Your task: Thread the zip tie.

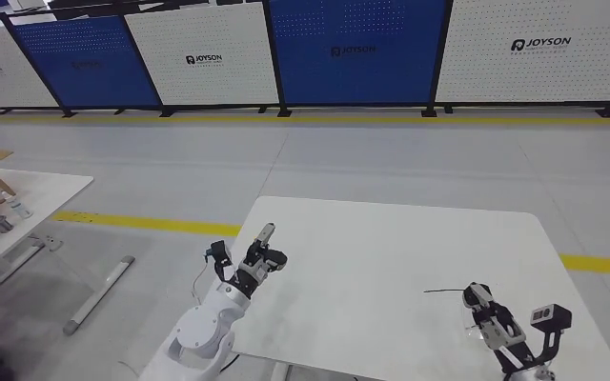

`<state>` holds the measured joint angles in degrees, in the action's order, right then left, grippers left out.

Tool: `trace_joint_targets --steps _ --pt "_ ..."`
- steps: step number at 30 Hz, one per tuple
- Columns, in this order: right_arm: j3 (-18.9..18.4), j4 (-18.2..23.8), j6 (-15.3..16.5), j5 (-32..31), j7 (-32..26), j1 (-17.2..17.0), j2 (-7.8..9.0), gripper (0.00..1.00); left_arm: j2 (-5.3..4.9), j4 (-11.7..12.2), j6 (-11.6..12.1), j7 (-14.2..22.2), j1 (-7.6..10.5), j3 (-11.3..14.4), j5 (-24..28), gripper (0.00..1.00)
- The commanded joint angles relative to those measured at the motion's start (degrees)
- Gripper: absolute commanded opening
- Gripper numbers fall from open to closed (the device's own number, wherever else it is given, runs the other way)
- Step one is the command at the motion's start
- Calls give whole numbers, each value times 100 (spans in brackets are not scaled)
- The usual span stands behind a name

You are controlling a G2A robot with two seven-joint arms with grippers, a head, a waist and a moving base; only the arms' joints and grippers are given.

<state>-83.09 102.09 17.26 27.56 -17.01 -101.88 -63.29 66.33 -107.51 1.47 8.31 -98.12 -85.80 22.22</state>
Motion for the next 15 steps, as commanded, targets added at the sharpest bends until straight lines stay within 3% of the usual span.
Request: trace_joint_targets --steps 1,9,15 --pt "0 0 0 0 0 0 0 0 -1 -1 -2 3 -1 -2 -1 100" --pt "47 18 33 25 103 42 -22 0 -1 -1 -2 3 -1 -2 -1 100" --pt "510 51 222 2 475 186 -135 0 0 -118 -111 695 224 385 -156 100"
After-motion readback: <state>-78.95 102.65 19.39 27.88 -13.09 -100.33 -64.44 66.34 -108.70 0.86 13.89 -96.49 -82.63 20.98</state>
